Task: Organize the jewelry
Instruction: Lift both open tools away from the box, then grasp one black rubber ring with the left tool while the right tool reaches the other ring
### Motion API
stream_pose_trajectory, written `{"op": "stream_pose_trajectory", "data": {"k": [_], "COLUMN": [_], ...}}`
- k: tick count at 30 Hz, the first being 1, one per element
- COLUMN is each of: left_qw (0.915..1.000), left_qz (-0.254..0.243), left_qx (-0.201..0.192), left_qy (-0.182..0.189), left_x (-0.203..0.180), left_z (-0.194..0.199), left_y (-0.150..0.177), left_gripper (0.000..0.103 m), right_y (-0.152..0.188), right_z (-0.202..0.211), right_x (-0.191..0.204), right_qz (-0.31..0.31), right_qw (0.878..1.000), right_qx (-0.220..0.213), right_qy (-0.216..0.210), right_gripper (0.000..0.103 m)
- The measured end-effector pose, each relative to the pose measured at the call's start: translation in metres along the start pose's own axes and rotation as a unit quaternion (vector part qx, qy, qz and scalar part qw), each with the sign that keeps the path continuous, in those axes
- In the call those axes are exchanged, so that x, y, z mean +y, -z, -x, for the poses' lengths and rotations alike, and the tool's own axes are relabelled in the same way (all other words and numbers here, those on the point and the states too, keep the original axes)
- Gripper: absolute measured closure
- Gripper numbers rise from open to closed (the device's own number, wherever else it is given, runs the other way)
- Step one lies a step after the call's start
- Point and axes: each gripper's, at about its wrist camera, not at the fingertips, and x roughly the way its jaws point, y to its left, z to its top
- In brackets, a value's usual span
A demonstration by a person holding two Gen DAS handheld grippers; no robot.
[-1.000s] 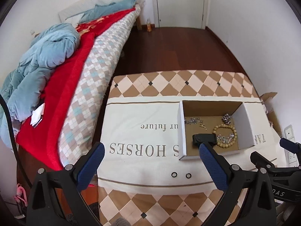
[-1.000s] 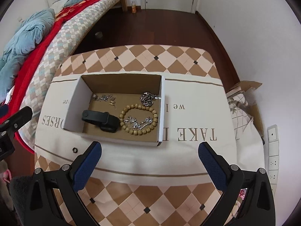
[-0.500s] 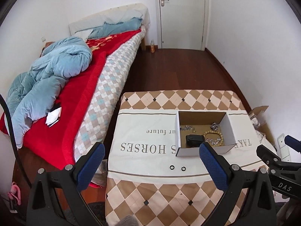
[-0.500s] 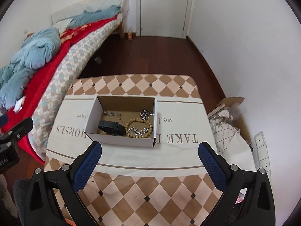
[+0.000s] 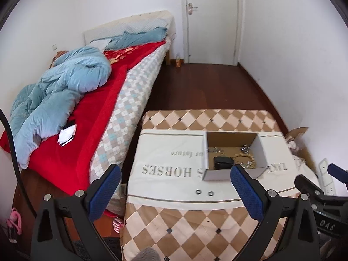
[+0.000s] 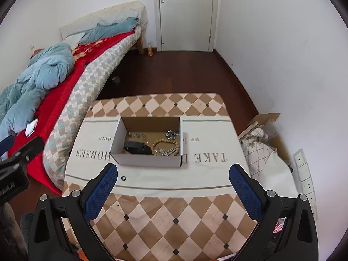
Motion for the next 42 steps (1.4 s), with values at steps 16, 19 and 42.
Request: {"op": "stream_pose_trajectory", "data": {"k": [16,19,42], "left_qw": [0.9817,0.9795,0.9839], "left_qz": [0.011,0.021,-0.023], "left_qx": [0.135,0.148,0.177], "left_qy": [-0.134,-0.135,-0.008], "left_x": [0.065,0.074,-0.009], "left_z": [-0.140,-0.149,-0.179], "left_y": [0.071,0.077,0.073], "left_gripper": [0.000,0.000,0.001], "right_y": [0.063,0.069,0.073], "right_z": [-0.177,-0.192,-0.190], "right_x": [0.092,0.108,0.030], "right_qz": [0.050,0.068,-0.010], "right_qw": [0.985,0.985,0.992], "right_qx": [0.109,0.109,0.087], "right_qy": [-0.123,-0.112,-0.096], "right_gripper": [0.043,0.046,0.103]}}
